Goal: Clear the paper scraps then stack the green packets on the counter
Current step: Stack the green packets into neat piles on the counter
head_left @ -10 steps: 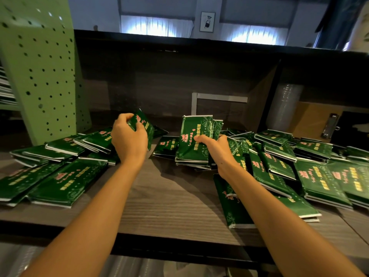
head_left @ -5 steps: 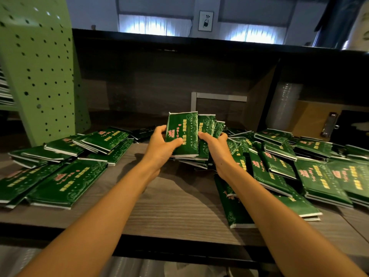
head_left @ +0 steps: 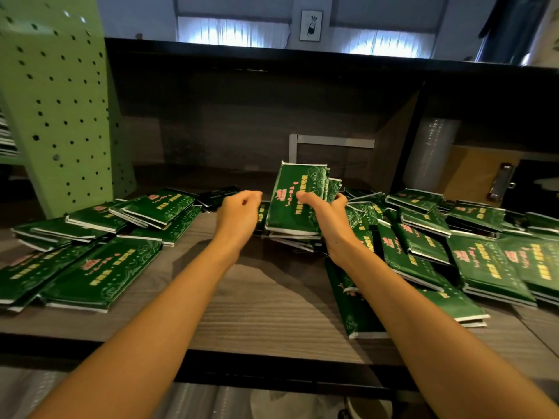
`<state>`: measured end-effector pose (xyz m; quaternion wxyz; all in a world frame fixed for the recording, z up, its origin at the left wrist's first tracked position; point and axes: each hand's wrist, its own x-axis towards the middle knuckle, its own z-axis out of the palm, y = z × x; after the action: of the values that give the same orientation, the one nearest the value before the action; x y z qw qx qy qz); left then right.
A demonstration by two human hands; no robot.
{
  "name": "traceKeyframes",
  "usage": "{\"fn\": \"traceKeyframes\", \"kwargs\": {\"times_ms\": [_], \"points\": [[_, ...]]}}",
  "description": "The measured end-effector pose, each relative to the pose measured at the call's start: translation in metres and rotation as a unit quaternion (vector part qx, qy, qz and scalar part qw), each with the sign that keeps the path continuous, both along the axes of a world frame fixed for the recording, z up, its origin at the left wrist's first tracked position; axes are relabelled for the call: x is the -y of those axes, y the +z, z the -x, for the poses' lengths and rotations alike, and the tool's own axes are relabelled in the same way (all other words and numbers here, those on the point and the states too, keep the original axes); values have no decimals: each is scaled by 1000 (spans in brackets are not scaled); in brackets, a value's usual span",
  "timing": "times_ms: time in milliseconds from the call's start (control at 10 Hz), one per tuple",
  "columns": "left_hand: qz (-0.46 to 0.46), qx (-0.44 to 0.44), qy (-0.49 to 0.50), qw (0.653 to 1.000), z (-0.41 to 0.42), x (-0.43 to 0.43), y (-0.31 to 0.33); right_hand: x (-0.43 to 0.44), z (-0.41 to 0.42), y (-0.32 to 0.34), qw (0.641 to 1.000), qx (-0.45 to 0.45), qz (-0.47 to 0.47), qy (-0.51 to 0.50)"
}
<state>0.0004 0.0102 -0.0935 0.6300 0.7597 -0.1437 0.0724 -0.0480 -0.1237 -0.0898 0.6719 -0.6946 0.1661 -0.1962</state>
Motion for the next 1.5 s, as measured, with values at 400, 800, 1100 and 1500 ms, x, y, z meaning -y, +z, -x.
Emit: {"fn": "traceKeyframes", "kwargs": {"times_ms": [400,800,1100,1500], "points": [[-356,-1,77,931,-34,-5,-27,8,-6,-1,998,-5,-50,-45],[-253,-62,110,959,-41,-2,-21,11,-12,-5,998,-5,-55,-26],[-354,-125,133,917,-46,-4,-17,14,-13,-5,998,-8,-56,-18],[-282,-131,85,947,-44,7,-17,14,-13,-7,999,0,-49,-8]]}}
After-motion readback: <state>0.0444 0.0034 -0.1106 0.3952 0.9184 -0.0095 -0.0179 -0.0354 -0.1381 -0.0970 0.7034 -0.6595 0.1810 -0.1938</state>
